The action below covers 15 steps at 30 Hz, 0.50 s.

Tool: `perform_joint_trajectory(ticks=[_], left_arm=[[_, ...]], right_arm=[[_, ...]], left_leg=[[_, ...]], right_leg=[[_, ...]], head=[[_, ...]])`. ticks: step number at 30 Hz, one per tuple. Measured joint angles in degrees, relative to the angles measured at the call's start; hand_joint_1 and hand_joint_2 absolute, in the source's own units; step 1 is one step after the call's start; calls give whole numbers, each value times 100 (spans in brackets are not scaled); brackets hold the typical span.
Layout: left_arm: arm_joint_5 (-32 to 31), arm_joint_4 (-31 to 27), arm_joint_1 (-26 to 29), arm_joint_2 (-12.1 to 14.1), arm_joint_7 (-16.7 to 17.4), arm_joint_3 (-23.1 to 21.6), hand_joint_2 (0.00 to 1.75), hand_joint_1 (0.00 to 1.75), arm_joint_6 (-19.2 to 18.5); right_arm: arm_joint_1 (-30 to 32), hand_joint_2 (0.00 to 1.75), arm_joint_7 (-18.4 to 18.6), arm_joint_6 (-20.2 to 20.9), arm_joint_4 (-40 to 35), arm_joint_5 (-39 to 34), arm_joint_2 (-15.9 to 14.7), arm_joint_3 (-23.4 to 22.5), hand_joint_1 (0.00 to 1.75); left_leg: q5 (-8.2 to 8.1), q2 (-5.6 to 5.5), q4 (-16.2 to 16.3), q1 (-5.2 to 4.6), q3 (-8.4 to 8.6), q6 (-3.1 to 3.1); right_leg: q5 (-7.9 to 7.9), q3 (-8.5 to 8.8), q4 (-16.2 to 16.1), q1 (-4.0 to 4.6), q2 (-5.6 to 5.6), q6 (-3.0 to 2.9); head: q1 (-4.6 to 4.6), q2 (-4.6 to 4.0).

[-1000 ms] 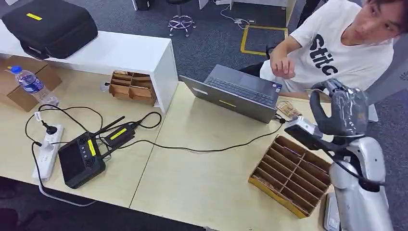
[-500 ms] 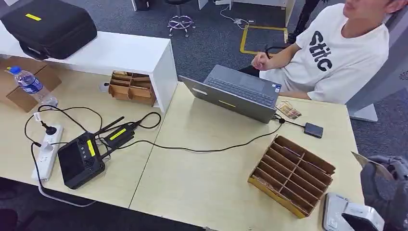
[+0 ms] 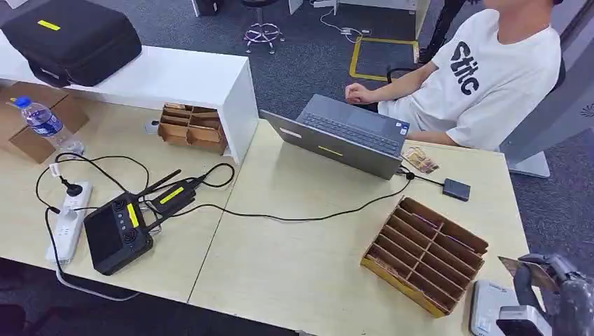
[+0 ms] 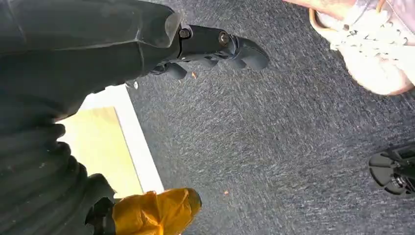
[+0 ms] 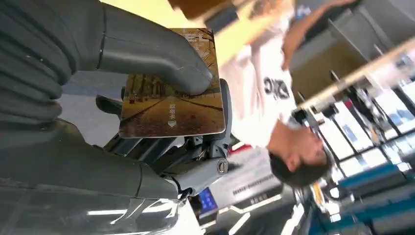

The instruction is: Pass the card to the sensor for recognition and then transmit it.

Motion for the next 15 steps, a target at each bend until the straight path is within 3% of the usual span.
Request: perform_joint_trajectory(ticks=[9,15], left_arm=[[-68,0,0,72,-2,42,175,0,-13],[-79,0,0,103,-2,61,175,0,-13]], right_arm=[[-9,175,597,448,735,352,-549,282,175],[-25,175,647,472,1023,356,-763,457,175]], left_leg=[[0,-1,0,-1,0,0],[0,0,0,-1,0,0]], right_leg=[[0,3,0,-1,-1,0],[0,2,0,0,-1,0]], head=[[2,0],[0,0]])
